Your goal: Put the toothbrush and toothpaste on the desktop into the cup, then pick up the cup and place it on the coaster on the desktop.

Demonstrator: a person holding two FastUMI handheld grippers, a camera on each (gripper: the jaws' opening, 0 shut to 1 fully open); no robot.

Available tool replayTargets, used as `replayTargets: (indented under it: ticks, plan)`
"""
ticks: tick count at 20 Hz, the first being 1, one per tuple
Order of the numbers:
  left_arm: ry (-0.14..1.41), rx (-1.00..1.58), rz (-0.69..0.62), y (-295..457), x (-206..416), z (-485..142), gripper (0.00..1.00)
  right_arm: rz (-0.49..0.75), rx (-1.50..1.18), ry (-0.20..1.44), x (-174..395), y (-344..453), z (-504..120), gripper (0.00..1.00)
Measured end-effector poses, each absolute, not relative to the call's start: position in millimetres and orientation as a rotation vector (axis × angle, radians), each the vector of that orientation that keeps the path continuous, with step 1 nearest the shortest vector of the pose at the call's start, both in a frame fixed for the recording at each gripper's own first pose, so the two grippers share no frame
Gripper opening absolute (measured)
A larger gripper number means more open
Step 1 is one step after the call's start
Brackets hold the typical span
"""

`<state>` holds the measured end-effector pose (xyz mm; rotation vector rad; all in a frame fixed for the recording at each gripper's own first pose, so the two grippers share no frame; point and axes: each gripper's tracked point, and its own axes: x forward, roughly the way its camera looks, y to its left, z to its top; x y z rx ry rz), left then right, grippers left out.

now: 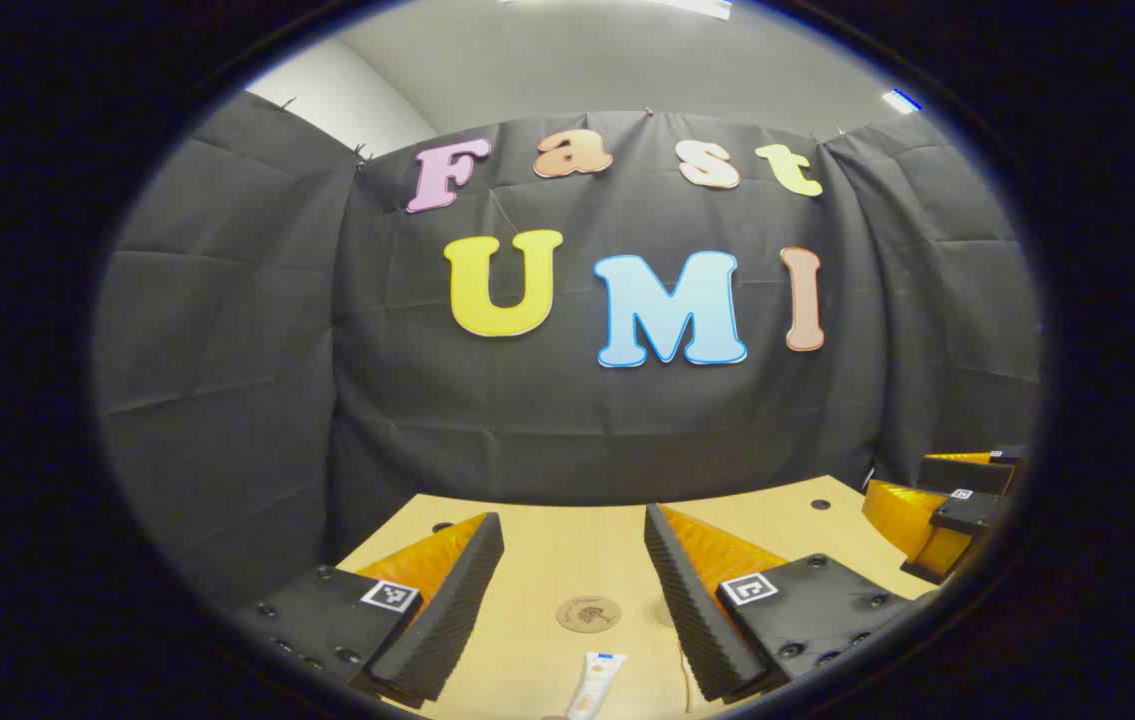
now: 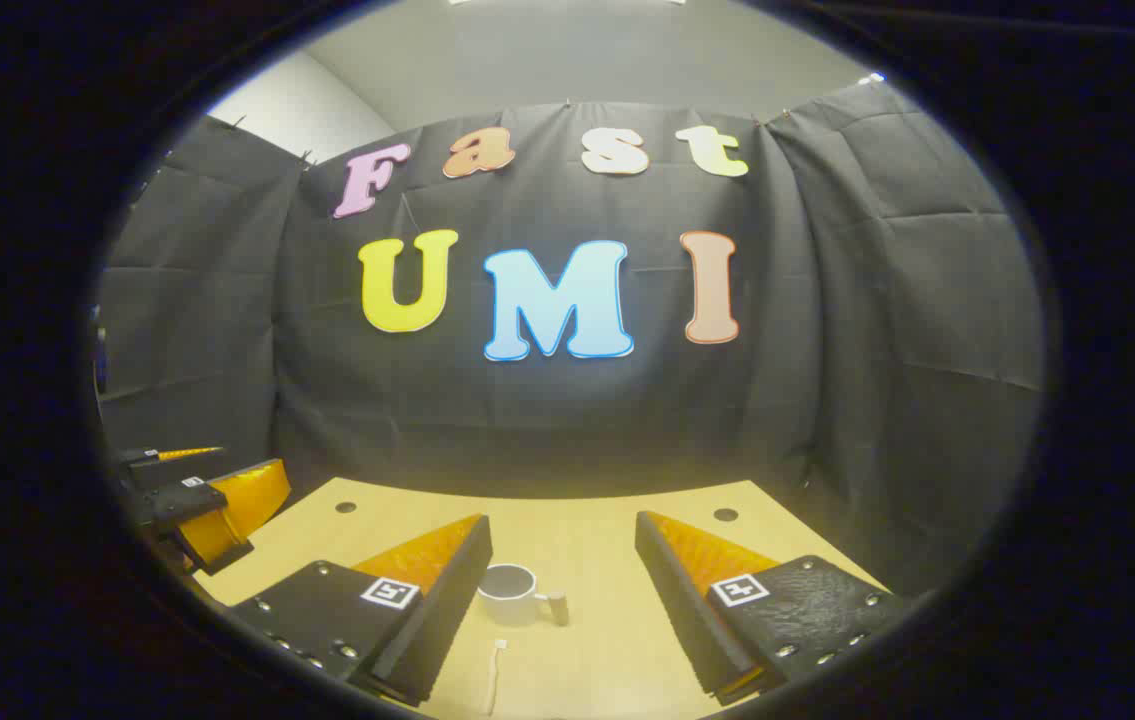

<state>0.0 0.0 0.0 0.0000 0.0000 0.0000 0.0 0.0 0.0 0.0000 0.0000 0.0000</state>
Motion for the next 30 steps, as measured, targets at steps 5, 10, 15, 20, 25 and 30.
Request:
replayTargets:
  ticks: [5, 10, 15, 20, 25, 30]
  plan:
    - [0.033, 0.007, -0.013, -9, 11, -12, 0.93, 0.006, -0.009, 0.035, 4, 7, -5, 0.90]
    - [0.031, 0.033, -0.036, -12, 17, -13, 0.93, 0.029, -0.017, 0.044, 6, 14, -7, 0.90]
    - [0.064, 0.041, -0.036, -13, 24, -25, 0.96, 0.051, -0.022, 0.085, 16, 21, -18, 0.90]
    - [0.225, 0.068, -0.071, -13, 34, -87, 0.94, 0.082, -0.017, 0.225, 29, 33, -61, 0.90]
    - [0.413, 0.088, -0.131, -20, 36, -167, 0.96, 0.109, -0.004, 0.461, 34, 45, -134, 0.91]
    - [0.605, 0.101, -0.173, -25, 31, -240, 0.94, 0.128, -0.009, 0.703, 28, 53, -200, 0.91]
